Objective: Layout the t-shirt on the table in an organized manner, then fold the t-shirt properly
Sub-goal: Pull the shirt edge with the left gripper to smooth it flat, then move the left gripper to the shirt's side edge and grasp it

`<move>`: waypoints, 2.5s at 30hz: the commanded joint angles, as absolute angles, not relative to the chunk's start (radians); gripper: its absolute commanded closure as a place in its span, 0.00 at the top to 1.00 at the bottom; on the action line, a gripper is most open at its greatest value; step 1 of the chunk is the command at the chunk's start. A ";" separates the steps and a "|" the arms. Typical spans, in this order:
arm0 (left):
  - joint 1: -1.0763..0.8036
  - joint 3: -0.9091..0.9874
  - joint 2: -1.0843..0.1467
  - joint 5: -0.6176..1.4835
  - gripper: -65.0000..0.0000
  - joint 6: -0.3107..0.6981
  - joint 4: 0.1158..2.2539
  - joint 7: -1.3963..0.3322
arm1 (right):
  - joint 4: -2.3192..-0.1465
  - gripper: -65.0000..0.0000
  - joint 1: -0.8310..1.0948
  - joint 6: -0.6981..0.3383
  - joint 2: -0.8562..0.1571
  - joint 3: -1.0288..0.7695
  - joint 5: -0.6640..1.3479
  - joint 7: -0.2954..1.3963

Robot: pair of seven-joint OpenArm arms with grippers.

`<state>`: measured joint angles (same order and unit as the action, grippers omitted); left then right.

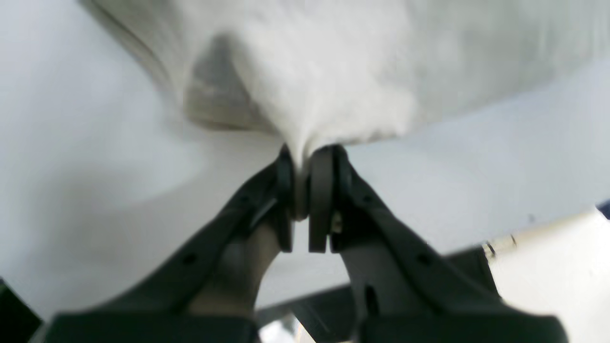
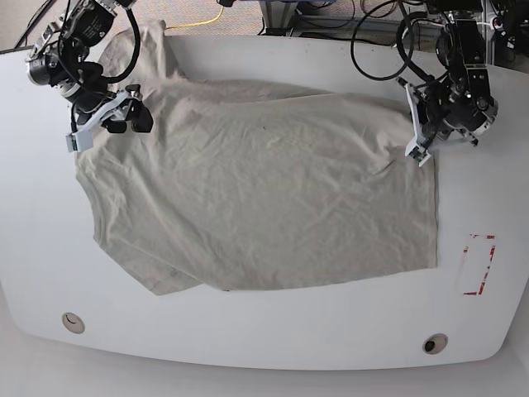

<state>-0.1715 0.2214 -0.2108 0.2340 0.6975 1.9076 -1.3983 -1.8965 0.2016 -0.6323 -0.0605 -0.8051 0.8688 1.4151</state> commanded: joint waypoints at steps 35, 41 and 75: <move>0.225 0.157 -0.219 0.243 0.43 0.698 1.692 -1.396 | -1.911 0.59 0.194 -0.639 -0.070 -0.806 0.886 1.396; 0.142 0.154 -0.280 0.325 0.43 0.698 1.794 -1.396 | -1.911 0.59 0.194 -0.639 -0.070 -0.809 0.886 1.396; 0.015 0.151 -0.331 0.384 0.52 0.698 1.655 -1.302 | -1.911 0.59 0.194 -0.639 -0.048 -0.803 0.885 1.396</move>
